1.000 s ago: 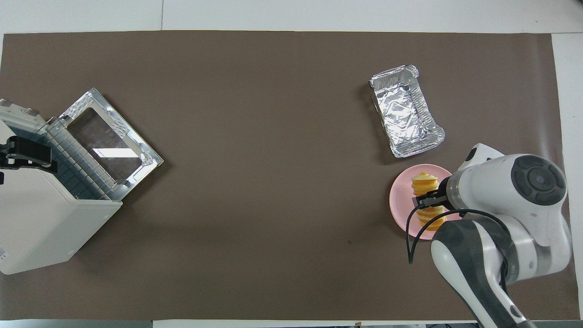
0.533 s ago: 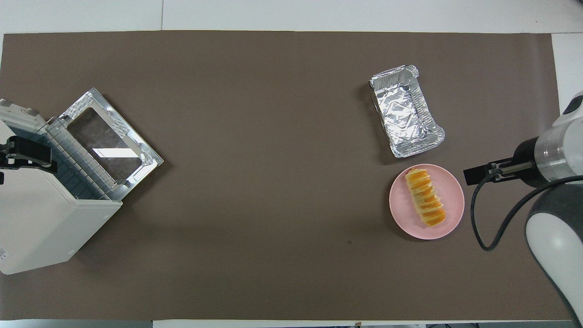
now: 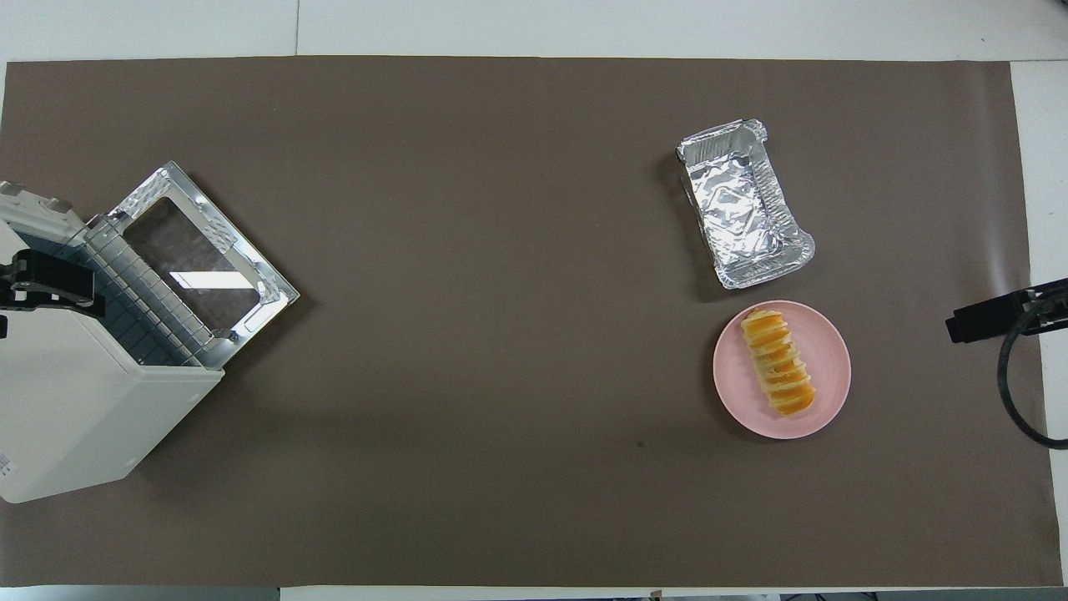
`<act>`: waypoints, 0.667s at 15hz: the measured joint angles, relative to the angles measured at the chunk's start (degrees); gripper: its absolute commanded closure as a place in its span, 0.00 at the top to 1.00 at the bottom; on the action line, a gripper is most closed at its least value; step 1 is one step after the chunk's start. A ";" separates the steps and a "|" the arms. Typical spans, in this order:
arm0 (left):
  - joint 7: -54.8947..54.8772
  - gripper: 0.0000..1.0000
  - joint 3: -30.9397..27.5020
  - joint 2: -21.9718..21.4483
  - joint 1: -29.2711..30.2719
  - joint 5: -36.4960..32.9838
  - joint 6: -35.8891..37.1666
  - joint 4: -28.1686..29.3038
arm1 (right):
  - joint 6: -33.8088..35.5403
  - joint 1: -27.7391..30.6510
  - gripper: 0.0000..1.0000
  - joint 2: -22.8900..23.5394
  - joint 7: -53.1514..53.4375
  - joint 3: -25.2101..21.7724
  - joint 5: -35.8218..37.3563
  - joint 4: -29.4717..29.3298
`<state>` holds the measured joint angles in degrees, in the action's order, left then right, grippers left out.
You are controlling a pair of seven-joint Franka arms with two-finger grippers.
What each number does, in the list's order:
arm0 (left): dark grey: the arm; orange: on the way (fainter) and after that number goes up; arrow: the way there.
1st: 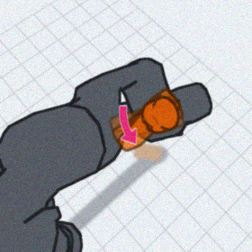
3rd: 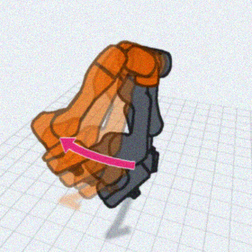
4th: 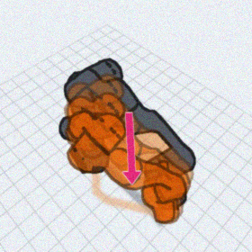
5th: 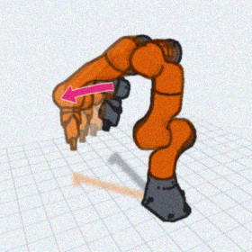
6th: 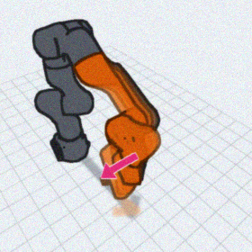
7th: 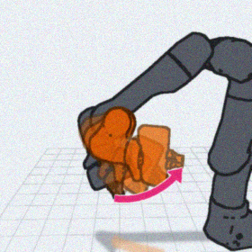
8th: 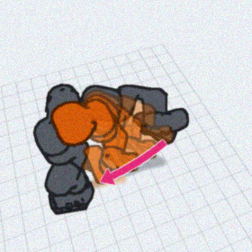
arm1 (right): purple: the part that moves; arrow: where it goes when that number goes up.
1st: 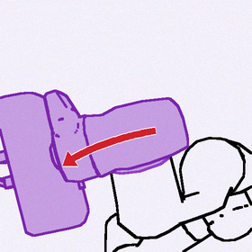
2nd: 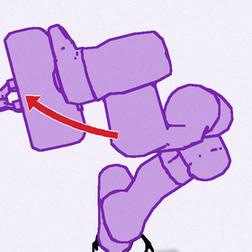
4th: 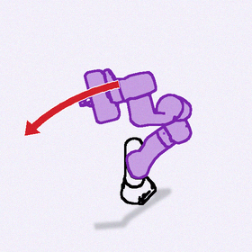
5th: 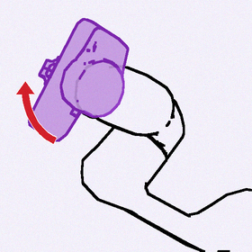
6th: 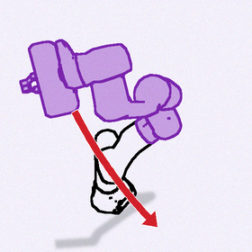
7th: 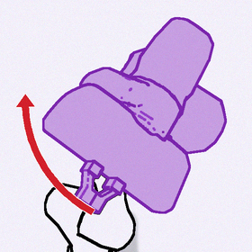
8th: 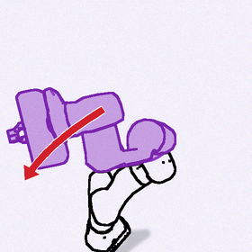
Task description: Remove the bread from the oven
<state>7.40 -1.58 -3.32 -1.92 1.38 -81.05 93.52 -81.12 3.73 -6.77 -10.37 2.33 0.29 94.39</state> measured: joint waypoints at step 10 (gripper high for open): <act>0.00 1.00 0.00 0.00 0.00 0.00 0.00 0.00 | 0.00 0.65 1.00 0.45 -0.11 0.16 0.00 -0.28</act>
<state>7.40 -1.58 -3.32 -1.91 1.38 -81.05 93.52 -81.12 4.37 -6.31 -10.48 2.48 0.29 94.11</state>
